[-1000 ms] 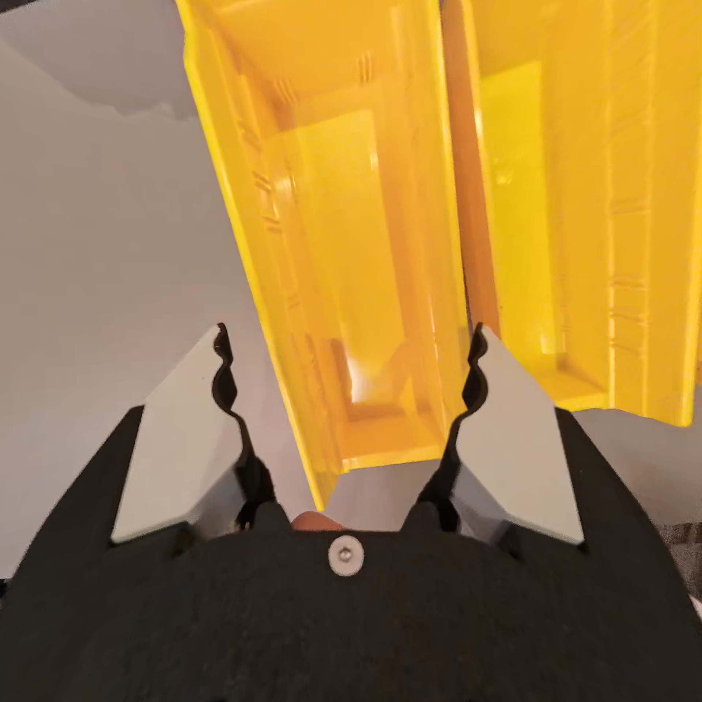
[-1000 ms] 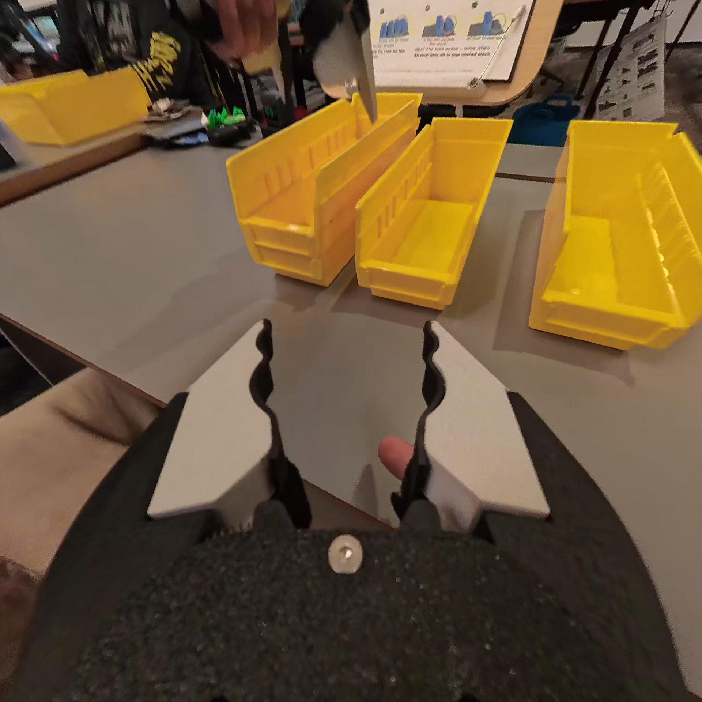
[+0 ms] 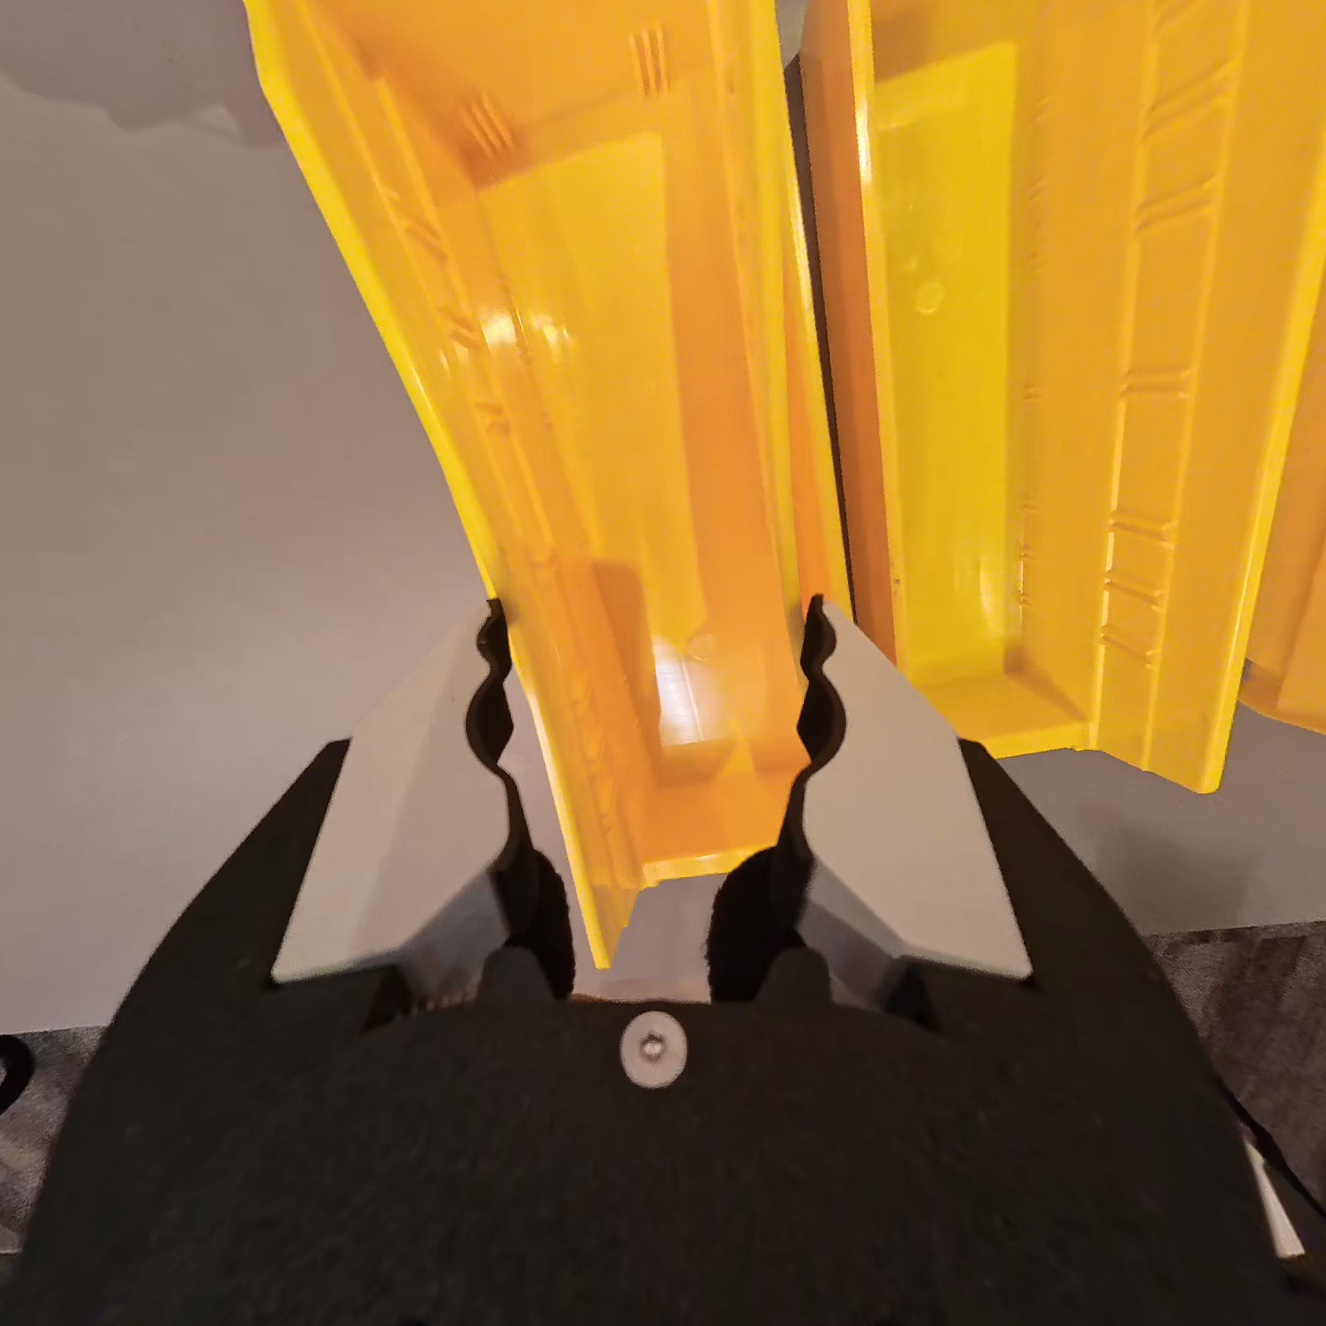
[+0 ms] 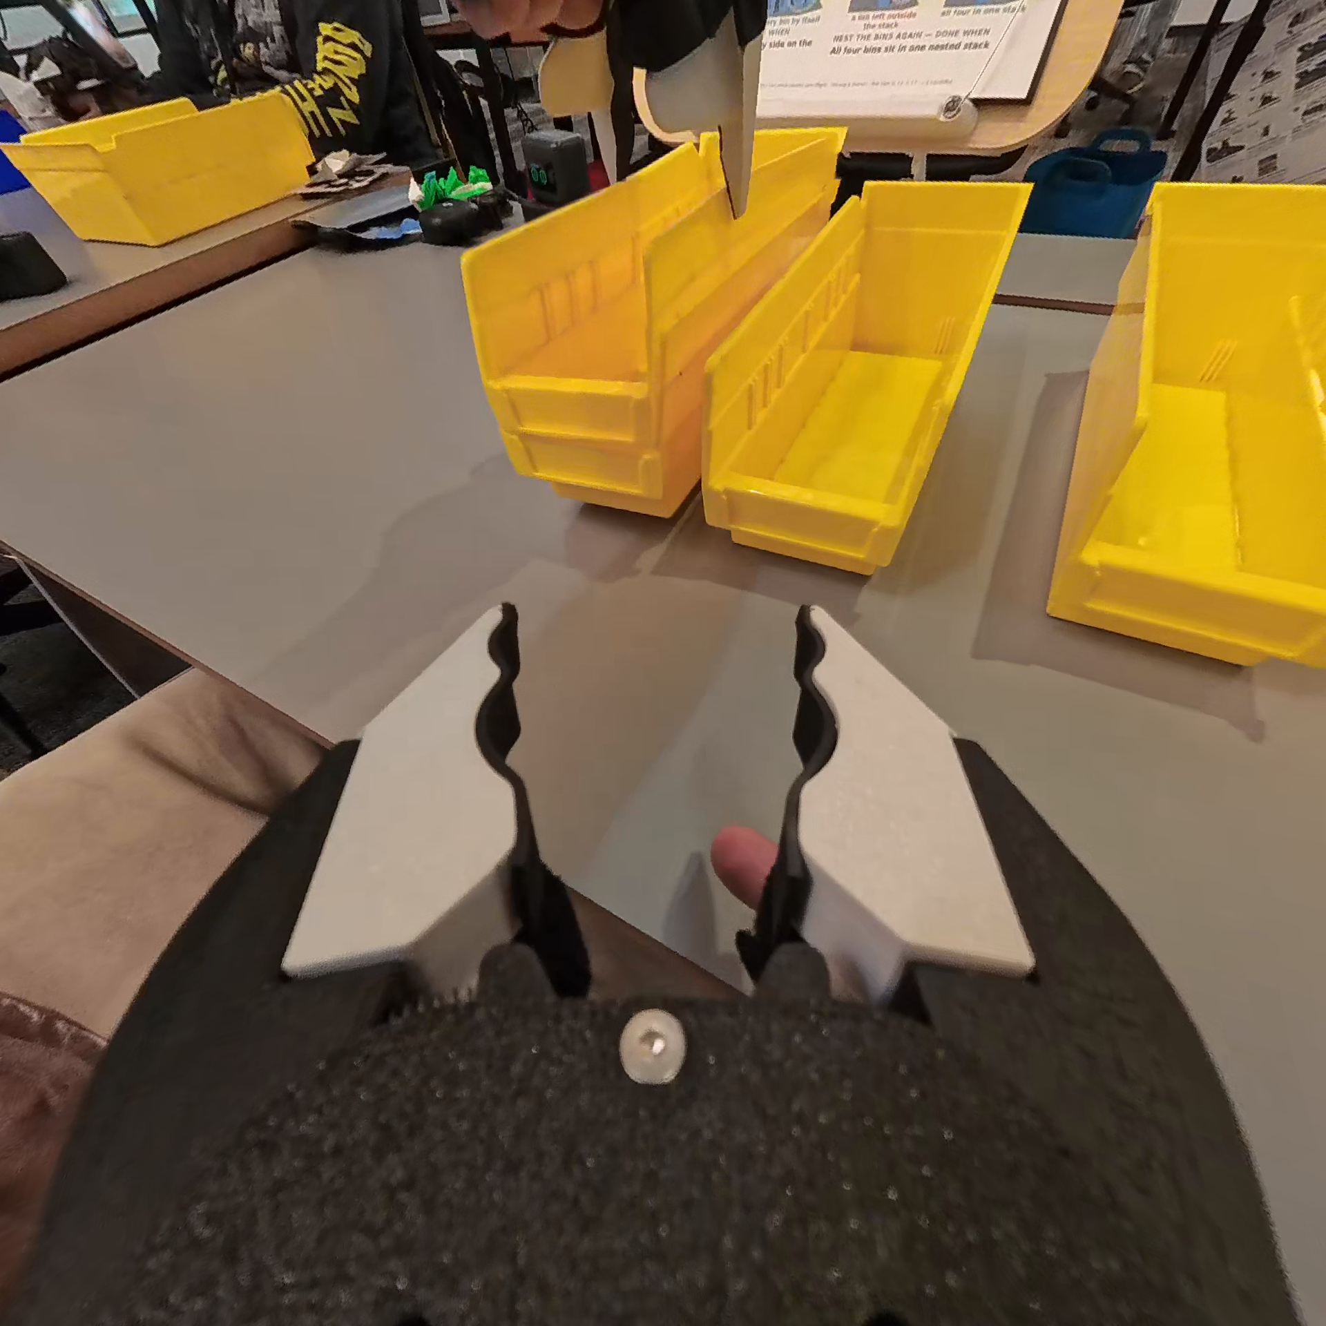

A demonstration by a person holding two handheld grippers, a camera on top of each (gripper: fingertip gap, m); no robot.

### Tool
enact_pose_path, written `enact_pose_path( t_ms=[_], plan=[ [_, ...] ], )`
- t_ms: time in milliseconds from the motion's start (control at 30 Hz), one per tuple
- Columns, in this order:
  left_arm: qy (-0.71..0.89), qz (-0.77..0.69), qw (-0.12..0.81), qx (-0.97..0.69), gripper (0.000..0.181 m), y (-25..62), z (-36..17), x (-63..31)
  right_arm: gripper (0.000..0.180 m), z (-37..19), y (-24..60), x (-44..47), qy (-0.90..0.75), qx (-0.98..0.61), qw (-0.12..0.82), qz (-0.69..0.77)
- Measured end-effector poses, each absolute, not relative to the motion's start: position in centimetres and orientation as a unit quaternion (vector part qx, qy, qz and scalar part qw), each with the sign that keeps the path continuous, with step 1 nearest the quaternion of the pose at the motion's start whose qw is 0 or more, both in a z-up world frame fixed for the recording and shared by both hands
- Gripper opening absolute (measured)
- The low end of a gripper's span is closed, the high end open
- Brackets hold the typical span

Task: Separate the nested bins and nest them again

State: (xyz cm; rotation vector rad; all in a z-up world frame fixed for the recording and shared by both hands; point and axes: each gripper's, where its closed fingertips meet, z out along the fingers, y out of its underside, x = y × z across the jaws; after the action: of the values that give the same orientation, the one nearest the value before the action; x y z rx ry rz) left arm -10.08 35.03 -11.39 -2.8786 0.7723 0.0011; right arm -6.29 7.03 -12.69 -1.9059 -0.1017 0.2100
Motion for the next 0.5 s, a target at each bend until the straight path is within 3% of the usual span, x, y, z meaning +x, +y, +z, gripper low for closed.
enact_pose_path(
  t_ms=[500],
  plan=[
    [0.250,-0.007,0.080,-0.965,0.080,34.72,-10.76,-10.26,0.078,-13.52,6.99,-6.57,-0.058,-0.824,0.558,0.084]
  ],
)
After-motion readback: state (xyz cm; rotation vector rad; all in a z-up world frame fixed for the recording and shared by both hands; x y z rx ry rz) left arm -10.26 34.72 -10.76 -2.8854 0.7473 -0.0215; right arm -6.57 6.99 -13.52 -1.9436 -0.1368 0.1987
